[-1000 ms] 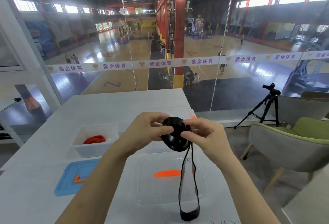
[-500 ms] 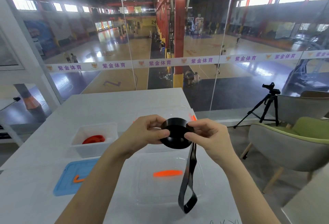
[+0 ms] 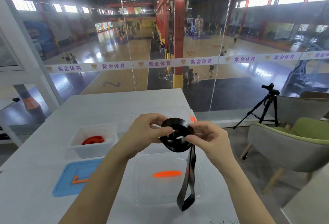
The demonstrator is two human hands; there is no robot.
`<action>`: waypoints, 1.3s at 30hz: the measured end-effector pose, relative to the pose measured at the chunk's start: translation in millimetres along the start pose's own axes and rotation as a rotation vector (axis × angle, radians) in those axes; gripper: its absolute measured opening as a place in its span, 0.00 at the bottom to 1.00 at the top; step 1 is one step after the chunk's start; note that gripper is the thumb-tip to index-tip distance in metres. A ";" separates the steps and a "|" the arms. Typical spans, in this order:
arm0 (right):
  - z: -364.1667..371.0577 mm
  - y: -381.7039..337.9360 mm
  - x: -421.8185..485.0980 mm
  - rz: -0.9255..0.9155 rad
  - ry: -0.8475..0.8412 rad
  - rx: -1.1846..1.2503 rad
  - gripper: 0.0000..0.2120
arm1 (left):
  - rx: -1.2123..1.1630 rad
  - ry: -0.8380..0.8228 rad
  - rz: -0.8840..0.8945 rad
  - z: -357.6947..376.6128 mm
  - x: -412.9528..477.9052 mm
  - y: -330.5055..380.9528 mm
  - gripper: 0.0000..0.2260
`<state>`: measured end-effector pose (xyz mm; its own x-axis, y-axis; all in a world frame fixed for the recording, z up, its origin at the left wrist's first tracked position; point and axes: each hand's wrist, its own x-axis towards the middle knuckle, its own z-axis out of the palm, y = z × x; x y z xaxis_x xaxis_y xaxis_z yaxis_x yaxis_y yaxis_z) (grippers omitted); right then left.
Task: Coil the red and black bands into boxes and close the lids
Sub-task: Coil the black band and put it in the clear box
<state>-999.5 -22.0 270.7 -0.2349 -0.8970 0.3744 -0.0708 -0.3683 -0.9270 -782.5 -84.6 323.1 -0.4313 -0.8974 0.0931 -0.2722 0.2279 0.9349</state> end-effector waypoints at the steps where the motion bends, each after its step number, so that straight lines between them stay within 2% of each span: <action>1: 0.0 1.0 -1.6 0.006 0.002 0.013 0.21 | -0.023 0.016 -0.005 0.3 -0.7 -0.8 0.06; 8: -1.1 3.7 -4.7 -0.009 0.013 -0.045 0.17 | 0.049 -0.069 -0.037 -3.3 -3.1 -8.2 0.06; 14: -1.8 2.9 -4.3 -0.006 0.012 -0.001 0.15 | 0.083 -0.046 -0.012 -2.4 -5.0 -12.0 0.07; 17: -4.5 3.2 -4.6 -0.024 -0.009 -0.027 0.14 | 0.231 -0.079 0.013 -4.2 -4.3 -14.7 0.08; 21: -5.3 4.8 -5.1 -0.026 -0.046 -0.111 0.13 | 0.356 -0.125 0.019 -0.6 -4.8 -7.3 0.18; 23: -3.3 2.7 -6.1 -0.020 -0.065 -0.133 0.15 | 0.382 -0.139 0.044 3.5 -4.2 -2.9 0.14; 27: -5.7 2.5 -5.5 -0.007 -0.061 -0.069 0.14 | 0.262 -0.062 0.072 6.7 -5.6 -2.2 0.08; 33: -7.3 -2.4 -9.5 0.038 -0.082 -0.002 0.29 | -0.086 -0.005 0.035 6.2 -10.8 -3.8 0.08; 36: -9.6 -2.2 -9.3 0.020 -0.067 -0.093 0.26 | -0.074 -0.042 0.016 5.1 -10.7 -8.5 0.08; 39: -11.7 -3.1 -10.9 0.018 -0.115 -0.184 0.17 | 0.086 -0.083 0.027 0.7 -7.7 -11.0 0.15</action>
<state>-1008.1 -8.2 269.2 -0.1267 -0.9289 0.3481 -0.2459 -0.3105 -0.9182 -776.8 -79.9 311.9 -0.5084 -0.8568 0.0855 -0.3308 0.2861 0.8993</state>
